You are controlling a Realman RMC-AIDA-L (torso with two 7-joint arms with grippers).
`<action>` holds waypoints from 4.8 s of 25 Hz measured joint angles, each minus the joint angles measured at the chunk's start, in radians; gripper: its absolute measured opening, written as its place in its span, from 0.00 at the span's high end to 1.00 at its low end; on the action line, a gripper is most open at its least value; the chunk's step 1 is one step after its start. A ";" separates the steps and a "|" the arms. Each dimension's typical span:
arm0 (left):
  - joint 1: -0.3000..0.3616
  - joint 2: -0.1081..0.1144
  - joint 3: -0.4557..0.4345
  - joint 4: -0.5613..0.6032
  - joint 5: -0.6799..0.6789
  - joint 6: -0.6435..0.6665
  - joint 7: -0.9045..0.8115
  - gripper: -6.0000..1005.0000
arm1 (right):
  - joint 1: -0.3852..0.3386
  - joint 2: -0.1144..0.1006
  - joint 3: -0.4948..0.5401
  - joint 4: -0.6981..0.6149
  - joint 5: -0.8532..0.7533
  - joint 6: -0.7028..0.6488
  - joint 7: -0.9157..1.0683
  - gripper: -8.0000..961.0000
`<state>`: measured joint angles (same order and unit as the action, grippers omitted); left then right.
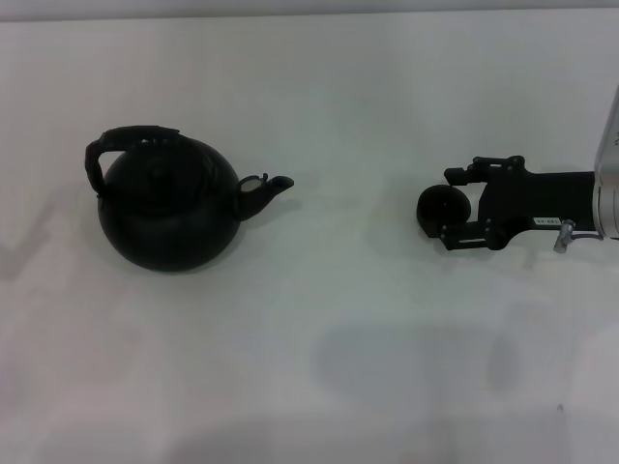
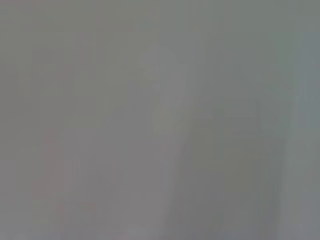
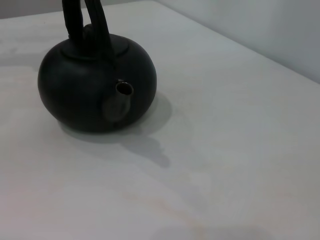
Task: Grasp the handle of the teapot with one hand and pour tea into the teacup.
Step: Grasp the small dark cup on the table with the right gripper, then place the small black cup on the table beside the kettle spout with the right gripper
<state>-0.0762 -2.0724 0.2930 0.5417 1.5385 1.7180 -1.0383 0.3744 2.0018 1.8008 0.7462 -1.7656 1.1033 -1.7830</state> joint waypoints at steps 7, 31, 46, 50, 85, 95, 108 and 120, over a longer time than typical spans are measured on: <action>0.000 0.000 0.000 -0.002 0.000 0.000 0.002 0.13 | 0.000 0.000 -0.031 -0.003 0.001 -0.027 0.001 0.13; -0.001 0.001 0.000 -0.013 0.000 -0.006 0.012 0.13 | 0.000 0.000 -0.072 0.007 0.010 -0.062 0.006 0.13; -0.002 0.002 0.000 -0.012 0.000 -0.010 0.012 0.13 | -0.009 -0.003 -0.069 0.004 0.005 -0.054 0.010 0.14; -0.002 0.002 0.000 -0.012 0.000 -0.010 0.012 0.13 | -0.009 -0.003 -0.069 0.005 0.005 -0.046 0.010 0.14; -0.002 -0.001 0.003 -0.014 0.002 -0.010 0.015 0.13 | 0.025 0.005 -0.076 0.187 0.025 0.136 0.135 0.20; -0.002 -0.001 0.003 -0.014 0.007 -0.008 0.015 0.13 | 0.077 0.014 -0.274 0.169 0.069 -0.060 0.149 0.19; -0.002 -0.002 0.003 -0.014 0.015 -0.009 0.029 0.13 | 0.095 0.020 -0.413 0.098 0.069 -0.258 0.139 0.17; -0.004 -0.001 0.003 -0.038 0.023 -0.009 0.041 0.13 | 0.088 0.020 -0.466 0.096 0.070 -0.312 0.135 0.16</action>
<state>-0.0798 -2.0735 0.2960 0.5033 1.5615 1.7087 -0.9970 0.4620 2.0217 1.3345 0.8419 -1.6953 0.7911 -1.6479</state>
